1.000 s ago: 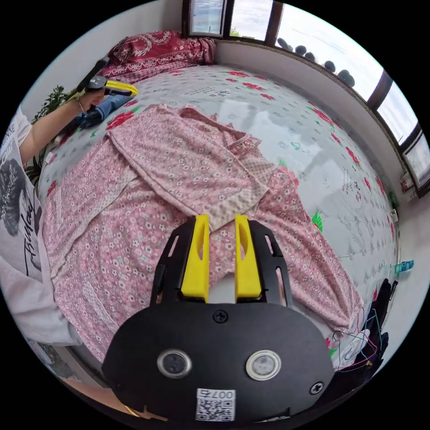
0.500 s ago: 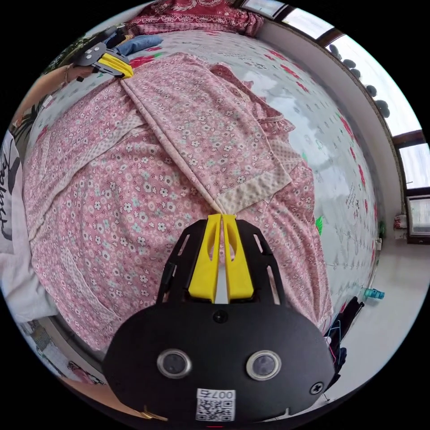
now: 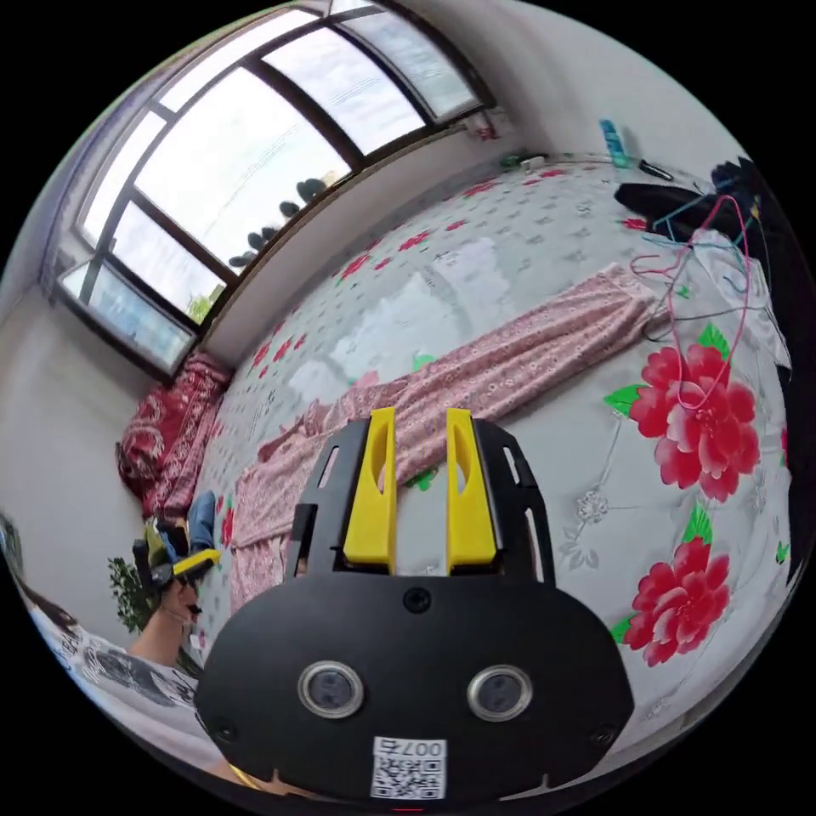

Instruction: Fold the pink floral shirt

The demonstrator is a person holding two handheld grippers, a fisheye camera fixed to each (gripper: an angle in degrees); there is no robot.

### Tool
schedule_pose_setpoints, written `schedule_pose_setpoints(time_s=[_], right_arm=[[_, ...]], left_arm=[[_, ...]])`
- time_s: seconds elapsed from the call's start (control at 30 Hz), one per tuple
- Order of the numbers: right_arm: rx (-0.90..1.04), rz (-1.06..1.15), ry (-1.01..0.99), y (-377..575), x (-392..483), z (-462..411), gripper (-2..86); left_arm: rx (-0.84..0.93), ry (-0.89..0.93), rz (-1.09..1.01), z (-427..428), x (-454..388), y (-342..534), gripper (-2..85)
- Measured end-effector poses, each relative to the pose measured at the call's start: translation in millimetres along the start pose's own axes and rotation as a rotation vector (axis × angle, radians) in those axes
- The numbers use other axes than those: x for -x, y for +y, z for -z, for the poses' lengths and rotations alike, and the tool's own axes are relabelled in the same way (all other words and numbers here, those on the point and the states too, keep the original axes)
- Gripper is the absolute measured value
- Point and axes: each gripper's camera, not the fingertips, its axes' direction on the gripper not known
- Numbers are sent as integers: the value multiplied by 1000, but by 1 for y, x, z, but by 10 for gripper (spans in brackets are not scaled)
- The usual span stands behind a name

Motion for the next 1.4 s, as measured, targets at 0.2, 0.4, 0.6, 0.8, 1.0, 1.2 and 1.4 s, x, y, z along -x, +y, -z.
schedule_pose_setpoints(time_s=[0.2,0.4,0.6,0.8,1.0,1.2,1.4], right_arm=[[-132,-432,-81,-40,-151,-2,99],[-118,-569,-115,-55,-233,-15,94],[-138,-617,-209,-56,-272,-21,75],[-131,-683,-282,-68,-291,-30,21],[-219,-667,-411,-68,-285,-13,0],[-120,-175,-301,-145,-169,14,-2],[89,668,-193,-143,108,10,-2]], left_arm=[[-1,42,129,8,-29,-9,-7],[23,40,181,1,-62,-34,-10],[39,58,150,-5,-79,-63,-10],[40,40,125,-1,-84,-72,-10],[35,39,150,0,-72,-66,-10],[-1,66,193,7,-52,-56,-10],[-73,53,261,24,-18,-35,-10]])
